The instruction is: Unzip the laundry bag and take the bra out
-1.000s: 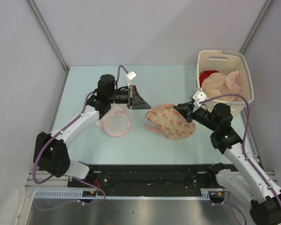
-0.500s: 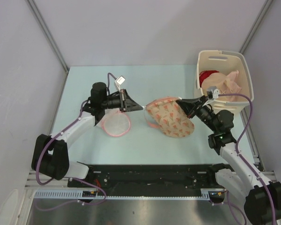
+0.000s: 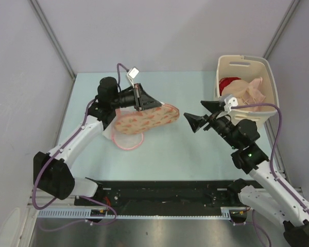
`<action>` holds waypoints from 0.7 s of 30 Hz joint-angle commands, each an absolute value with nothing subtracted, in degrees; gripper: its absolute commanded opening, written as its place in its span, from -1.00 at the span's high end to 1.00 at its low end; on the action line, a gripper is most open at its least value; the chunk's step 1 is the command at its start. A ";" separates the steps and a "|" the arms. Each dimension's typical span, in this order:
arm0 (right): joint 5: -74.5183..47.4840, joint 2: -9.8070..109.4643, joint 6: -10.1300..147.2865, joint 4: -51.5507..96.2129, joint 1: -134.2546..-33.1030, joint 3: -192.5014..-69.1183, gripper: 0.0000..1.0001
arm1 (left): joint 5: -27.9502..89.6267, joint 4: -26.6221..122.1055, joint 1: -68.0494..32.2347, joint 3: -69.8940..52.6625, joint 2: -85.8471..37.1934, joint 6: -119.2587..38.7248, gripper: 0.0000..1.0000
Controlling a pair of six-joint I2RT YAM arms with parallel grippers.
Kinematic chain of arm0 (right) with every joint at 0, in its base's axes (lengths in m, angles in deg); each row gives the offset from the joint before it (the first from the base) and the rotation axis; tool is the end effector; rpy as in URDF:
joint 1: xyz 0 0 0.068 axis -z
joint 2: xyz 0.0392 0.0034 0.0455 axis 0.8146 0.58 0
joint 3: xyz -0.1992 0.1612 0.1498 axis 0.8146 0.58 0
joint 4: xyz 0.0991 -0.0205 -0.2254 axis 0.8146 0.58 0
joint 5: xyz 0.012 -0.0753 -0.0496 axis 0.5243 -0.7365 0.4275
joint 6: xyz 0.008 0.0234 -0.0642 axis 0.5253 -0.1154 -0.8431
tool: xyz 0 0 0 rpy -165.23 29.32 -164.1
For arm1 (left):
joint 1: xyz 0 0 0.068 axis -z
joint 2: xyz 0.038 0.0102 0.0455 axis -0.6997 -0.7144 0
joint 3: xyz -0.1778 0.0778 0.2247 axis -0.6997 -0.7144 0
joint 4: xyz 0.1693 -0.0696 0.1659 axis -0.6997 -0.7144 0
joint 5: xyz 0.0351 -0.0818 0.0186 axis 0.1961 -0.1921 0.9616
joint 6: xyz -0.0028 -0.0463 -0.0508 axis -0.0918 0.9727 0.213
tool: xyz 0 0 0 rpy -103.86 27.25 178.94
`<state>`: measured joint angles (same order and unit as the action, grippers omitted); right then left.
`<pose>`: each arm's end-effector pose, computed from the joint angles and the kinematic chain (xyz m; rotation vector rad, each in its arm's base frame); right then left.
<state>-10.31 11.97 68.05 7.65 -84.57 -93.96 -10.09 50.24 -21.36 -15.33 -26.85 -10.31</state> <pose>0.1418 0.0942 0.3749 -0.4510 1.3651 0.6560 0.2652 -0.1586 0.3898 0.4163 1.8780 -1.5231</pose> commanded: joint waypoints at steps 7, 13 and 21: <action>-17.82 19.54 40.95 24.02 -96.82 -107.20 -0.96 | -10.56 46.43 -17.95 -15.22 -26.70 -15.20 0.99; -18.34 27.63 38.64 27.53 -98.41 -109.58 -0.99 | -11.08 49.49 -17.78 -17.33 -28.02 -14.23 0.99; -20.19 30.27 45.05 27.10 -98.50 -109.58 -0.84 | -10.83 50.91 -15.84 -18.82 -28.73 -13.44 0.99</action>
